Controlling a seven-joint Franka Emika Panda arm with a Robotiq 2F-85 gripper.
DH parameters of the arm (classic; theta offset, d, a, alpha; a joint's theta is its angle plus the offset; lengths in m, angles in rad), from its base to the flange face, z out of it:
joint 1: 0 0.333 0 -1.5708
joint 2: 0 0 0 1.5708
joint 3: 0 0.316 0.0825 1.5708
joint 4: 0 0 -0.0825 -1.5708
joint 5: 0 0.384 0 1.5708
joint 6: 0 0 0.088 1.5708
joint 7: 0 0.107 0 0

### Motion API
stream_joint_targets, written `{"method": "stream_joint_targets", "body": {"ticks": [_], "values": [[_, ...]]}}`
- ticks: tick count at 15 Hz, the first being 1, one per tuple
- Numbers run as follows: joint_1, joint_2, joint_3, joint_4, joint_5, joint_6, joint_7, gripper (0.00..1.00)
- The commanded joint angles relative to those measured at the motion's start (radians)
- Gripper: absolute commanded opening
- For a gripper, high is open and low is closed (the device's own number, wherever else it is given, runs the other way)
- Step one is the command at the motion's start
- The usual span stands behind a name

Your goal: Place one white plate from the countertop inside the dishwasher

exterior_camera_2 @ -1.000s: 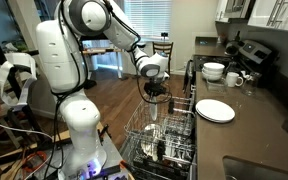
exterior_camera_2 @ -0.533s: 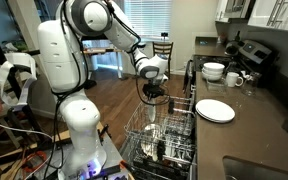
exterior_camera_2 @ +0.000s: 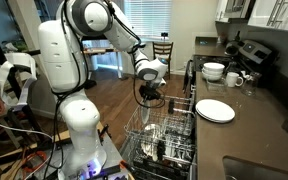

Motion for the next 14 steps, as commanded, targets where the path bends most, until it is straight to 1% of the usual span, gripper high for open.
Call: {"method": "stream_joint_targets", "body": {"ticks": [1,9,14], "values": [[-0.036,-0.030,0.007,-0.039,0.036,-0.020,-0.009,0.02],[-0.080,-0.031,-0.012,-0.095,0.043,-0.016,-0.026,0.02],[-0.090,-0.003,-0.021,-0.097,0.024,0.012,-0.040,0.02]]}}
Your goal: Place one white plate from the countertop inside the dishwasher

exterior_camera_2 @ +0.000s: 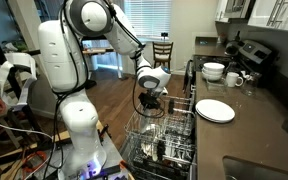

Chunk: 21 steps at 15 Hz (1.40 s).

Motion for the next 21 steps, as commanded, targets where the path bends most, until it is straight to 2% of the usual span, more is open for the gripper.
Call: {"method": "stream_joint_targets", "body": {"ticks": [1,14,21], "values": [[-0.017,0.010,0.004,-0.006,0.006,0.016,-0.044,0.02],[-0.066,0.177,0.022,0.057,-0.017,0.050,-0.141,0.02],[-0.095,0.237,0.046,0.128,-0.033,0.028,-0.133,0.02]]}}
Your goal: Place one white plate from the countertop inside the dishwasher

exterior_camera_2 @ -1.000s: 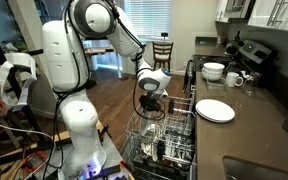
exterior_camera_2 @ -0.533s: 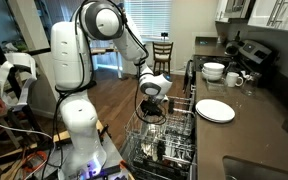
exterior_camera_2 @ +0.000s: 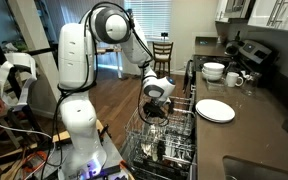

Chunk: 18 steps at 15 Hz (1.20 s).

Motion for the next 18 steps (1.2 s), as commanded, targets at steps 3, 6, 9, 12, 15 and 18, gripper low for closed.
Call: {"method": "stream_joint_targets", "body": {"ticks": [3,6,9,12,15,18], "values": [[-0.031,0.048,0.029,0.078,-0.059,-0.045,0.012,0.02],[-0.034,0.062,0.033,0.107,-0.085,-0.086,0.025,0.04],[-0.039,0.066,0.036,0.123,-0.094,-0.114,0.031,0.24],[-0.038,0.050,0.036,0.132,-0.091,-0.162,0.039,0.41],[-0.025,0.015,0.036,0.121,-0.100,-0.177,0.059,0.64],[0.006,-0.056,0.040,0.082,-0.150,-0.127,0.109,0.84]]}}
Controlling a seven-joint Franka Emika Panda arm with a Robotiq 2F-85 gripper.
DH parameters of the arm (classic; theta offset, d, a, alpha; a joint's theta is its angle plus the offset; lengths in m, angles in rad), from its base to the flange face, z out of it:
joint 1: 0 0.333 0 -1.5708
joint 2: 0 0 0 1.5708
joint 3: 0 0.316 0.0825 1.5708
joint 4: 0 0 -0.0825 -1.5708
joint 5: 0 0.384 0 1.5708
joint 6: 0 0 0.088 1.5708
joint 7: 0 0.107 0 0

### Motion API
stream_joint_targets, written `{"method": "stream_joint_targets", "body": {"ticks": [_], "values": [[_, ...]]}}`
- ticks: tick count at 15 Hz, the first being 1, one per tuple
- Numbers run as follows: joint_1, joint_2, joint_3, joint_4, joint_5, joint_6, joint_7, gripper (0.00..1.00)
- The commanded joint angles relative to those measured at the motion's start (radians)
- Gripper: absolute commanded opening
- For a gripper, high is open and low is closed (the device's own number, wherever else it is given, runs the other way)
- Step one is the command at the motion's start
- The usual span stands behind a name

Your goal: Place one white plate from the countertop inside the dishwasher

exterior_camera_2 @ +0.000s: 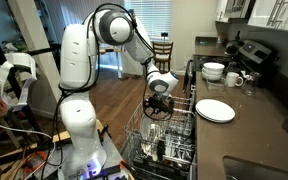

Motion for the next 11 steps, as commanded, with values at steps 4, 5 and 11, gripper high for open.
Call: {"method": "stream_joint_targets", "body": {"ticks": [4,5,11], "values": [[0.068,-0.188,0.019,-0.098,-0.213,0.111,0.211,0.58],[0.079,-0.209,0.020,-0.111,-0.265,0.136,0.252,0.63],[0.110,-0.235,0.024,-0.122,-0.481,0.203,0.443,0.69]]}}
